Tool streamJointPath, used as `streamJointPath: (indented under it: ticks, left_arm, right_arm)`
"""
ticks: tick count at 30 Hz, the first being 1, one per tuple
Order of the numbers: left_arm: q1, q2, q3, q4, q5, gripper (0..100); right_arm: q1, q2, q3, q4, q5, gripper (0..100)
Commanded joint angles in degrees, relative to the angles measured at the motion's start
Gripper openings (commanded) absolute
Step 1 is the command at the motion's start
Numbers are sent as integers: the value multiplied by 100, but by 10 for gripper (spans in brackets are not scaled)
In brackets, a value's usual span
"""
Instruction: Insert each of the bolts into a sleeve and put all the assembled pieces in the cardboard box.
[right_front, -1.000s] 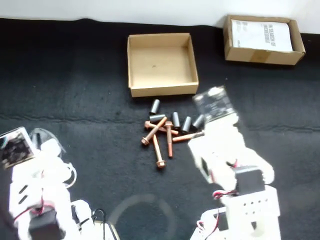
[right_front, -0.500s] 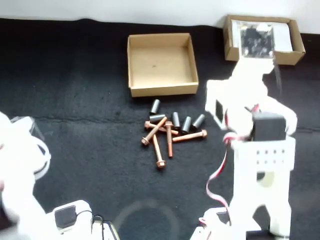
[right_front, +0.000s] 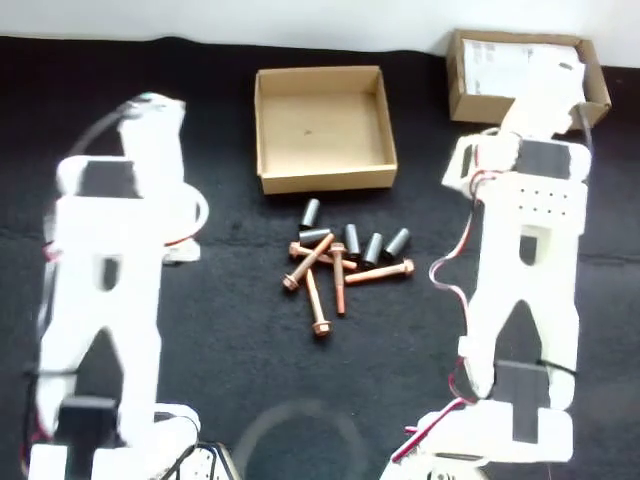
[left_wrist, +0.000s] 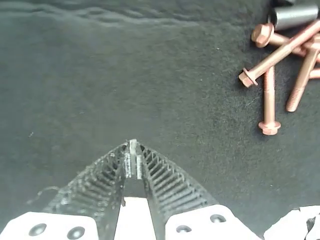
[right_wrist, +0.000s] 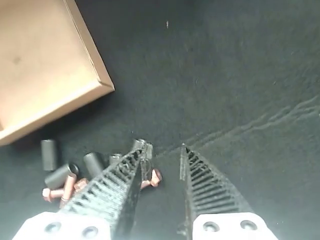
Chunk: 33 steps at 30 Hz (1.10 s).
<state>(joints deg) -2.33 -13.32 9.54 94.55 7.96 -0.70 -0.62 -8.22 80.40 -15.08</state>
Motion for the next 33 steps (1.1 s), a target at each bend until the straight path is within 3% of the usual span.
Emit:
streamJointPath:
  ticks: [1, 8, 12, 17, 24, 33]
  left_arm:
    - [303, 356, 233, -791, -26, 13]
    - [321, 840, 1367, -2804, -70, 14]
    - [330, 1165, 2273, -4202, -536, 13]
    - [268, 1147, 2229, -4316, -721, 14]
    - [277, 1147, 2264, -4475, -782, 14]
    - [277, 1156, 2246, -4475, -791, 14]
  right_arm:
    - [-127, 286, -75, -48, 62, 101]
    - [-875, 927, 22, -479, 70, 104]
    - [-1367, 1253, 13, -488, 299, 183]
    - [-1481, 1912, 31, -936, 466, 195]
    - [-1508, 2826, -4, -1490, 26, 154]
    - [-1121, 2835, -22, -1112, 9, 154]
